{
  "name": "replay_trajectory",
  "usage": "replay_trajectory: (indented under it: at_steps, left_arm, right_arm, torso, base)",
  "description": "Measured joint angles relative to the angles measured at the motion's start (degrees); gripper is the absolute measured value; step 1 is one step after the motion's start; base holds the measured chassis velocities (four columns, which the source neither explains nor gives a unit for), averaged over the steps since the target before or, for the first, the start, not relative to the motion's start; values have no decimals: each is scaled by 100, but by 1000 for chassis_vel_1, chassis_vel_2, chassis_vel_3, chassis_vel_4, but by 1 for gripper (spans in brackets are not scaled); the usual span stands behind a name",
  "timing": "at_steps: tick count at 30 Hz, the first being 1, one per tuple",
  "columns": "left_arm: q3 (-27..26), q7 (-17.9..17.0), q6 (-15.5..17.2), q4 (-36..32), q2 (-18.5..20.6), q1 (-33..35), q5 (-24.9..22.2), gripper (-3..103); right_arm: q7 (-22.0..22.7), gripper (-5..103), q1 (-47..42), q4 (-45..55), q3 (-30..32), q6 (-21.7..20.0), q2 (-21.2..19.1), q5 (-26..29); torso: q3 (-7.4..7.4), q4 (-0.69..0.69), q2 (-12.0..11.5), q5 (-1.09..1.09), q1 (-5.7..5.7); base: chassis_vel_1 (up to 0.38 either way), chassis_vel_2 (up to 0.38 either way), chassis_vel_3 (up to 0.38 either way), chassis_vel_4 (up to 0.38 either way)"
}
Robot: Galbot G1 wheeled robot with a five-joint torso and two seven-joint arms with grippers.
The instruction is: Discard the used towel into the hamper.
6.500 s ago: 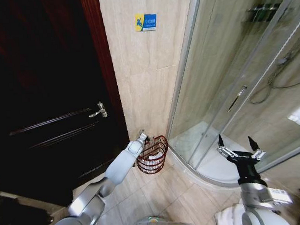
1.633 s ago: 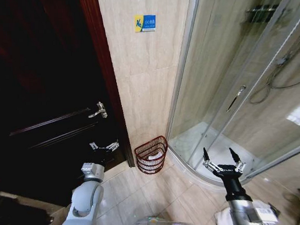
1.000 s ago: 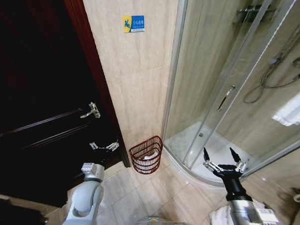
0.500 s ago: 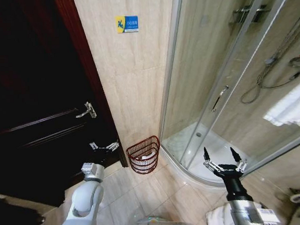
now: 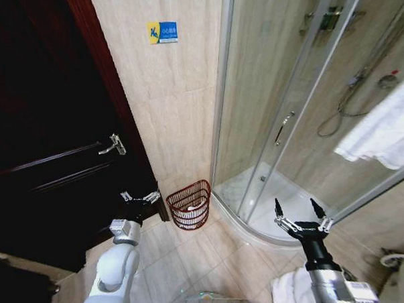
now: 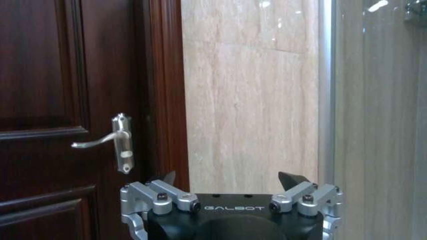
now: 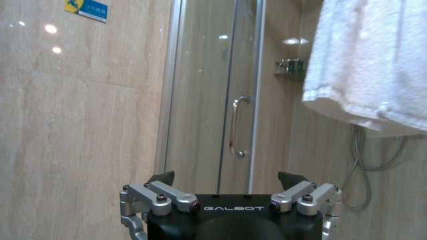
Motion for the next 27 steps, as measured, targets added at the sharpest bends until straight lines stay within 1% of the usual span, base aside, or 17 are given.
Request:
replay_trajectory:
  at_steps: [11, 17, 22, 27]
  left_arm:
    - [0, 0, 0, 0, 0, 0, 0, 100]
    - [0, 0, 0, 0, -1, 1, 0, 100]
    - [0, 0, 0, 0, 0, 0, 0, 100]
    - [0, 0, 0, 0, 0, -1, 0, 100]
  right_arm:
    - [-4, 100, -19, 1, -2, 7, 13, -21]
    - [-87, 100, -2, -51, 11, 129, 32, -57]
    - [-106, 100, 8, -56, -12, 152, 61, -70]
    - [-82, 100, 6, -57, -19, 154, 69, -54]
  torso:
    - [1, 0, 0, -1, 2]
    - [0, -1, 1, 0, 0]
    - [0, 0, 0, 0, 2]
    - [1, 0, -2, -1, 5]
  base:
    - [60, -171, -57, 158]
    - [25, -129, -34, 120]
    - [4, -33, -14, 16]
    - [-48, -4, -36, -71]
